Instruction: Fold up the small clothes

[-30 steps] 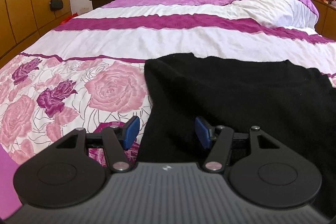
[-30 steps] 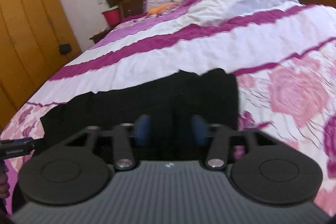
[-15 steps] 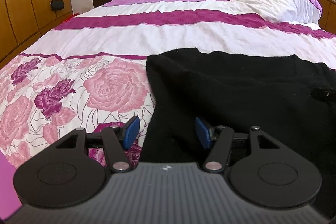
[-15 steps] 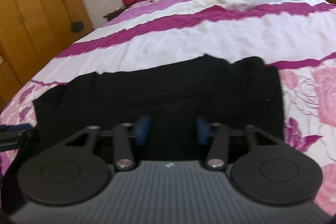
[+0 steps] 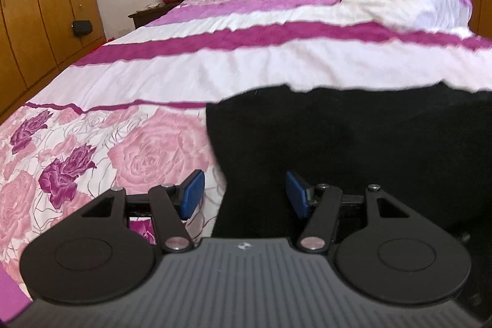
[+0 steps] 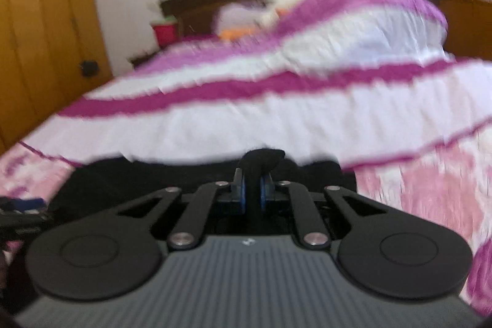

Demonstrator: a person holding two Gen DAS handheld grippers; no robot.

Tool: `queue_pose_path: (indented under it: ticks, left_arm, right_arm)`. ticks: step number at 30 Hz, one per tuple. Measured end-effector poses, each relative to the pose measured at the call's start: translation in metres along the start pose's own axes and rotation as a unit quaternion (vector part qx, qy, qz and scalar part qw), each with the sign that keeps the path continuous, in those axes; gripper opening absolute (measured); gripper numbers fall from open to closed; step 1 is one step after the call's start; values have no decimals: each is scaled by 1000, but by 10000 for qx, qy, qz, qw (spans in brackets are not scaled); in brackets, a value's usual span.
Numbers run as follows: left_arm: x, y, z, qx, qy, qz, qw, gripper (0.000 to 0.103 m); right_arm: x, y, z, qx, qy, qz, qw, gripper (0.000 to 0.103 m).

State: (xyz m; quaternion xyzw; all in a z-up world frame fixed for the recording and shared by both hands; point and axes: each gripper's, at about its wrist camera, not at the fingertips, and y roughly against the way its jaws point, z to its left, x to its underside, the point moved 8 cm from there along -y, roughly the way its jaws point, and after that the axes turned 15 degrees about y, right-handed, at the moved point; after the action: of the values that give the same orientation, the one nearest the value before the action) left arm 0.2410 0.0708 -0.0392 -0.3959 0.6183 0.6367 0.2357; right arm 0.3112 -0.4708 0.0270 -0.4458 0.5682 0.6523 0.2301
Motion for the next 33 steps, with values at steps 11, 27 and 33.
queue_pose_path:
  ticks: [11, 27, 33]
  left_arm:
    - [-23, 11, -12, 344, -94, -325, 9988, 64]
    - [-16, -45, 1, -109, 19, -274, 9996, 68]
    - [-15, -7, 9, 51, -38, -180, 9998, 68]
  right_arm:
    - [15, -8, -12, -151, -415, -95, 9990, 18]
    - [27, -16, -25, 31, -370, 27, 9993, 21]
    - [28, 25, -28, 65, -399, -42, 9992, 36]
